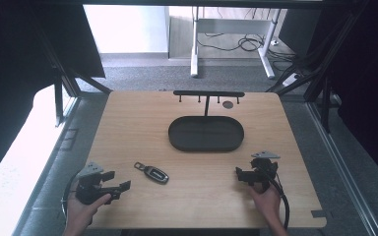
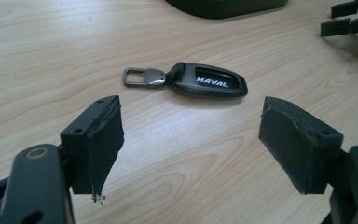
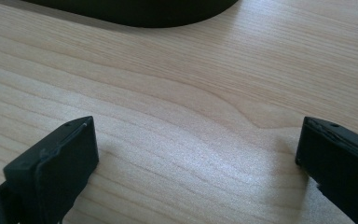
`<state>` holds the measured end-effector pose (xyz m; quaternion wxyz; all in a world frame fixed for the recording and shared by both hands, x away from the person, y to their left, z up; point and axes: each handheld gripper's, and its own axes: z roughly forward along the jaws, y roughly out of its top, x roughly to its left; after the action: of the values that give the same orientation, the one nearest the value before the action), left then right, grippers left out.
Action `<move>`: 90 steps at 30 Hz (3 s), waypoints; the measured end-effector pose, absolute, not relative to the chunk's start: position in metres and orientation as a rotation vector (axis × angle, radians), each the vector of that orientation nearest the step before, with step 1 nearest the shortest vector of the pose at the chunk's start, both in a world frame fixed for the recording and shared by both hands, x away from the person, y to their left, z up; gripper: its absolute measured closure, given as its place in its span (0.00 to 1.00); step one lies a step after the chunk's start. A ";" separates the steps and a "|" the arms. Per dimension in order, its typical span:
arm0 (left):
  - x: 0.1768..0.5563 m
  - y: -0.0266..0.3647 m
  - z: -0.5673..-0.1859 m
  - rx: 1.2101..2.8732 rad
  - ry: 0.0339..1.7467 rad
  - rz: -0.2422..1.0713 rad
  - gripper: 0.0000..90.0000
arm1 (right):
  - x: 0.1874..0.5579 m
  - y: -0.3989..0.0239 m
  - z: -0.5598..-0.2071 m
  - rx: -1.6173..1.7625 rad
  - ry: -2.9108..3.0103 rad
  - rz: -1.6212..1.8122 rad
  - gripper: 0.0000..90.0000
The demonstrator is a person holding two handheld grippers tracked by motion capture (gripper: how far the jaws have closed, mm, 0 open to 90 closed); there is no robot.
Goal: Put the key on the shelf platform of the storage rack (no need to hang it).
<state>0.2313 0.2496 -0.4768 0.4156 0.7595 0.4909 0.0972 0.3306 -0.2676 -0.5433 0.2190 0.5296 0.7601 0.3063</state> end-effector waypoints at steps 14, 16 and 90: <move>0.229 0.251 -0.481 1.908 1.244 0.240 0.25 | 0.317 -0.269 -0.533 1.456 2.103 0.832 0.19; 0.229 0.251 -0.481 1.907 1.243 0.241 0.25 | 0.312 -0.273 -0.530 1.459 2.101 0.869 0.22; 0.230 0.254 -0.479 1.900 1.246 0.229 0.24 | 0.324 -0.185 -0.433 1.001 2.579 0.880 0.43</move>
<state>0.2297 0.2536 -0.4787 0.4159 0.7565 0.4964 0.0912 0.3240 -0.1848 -0.4329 0.1190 0.3425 0.8820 0.3010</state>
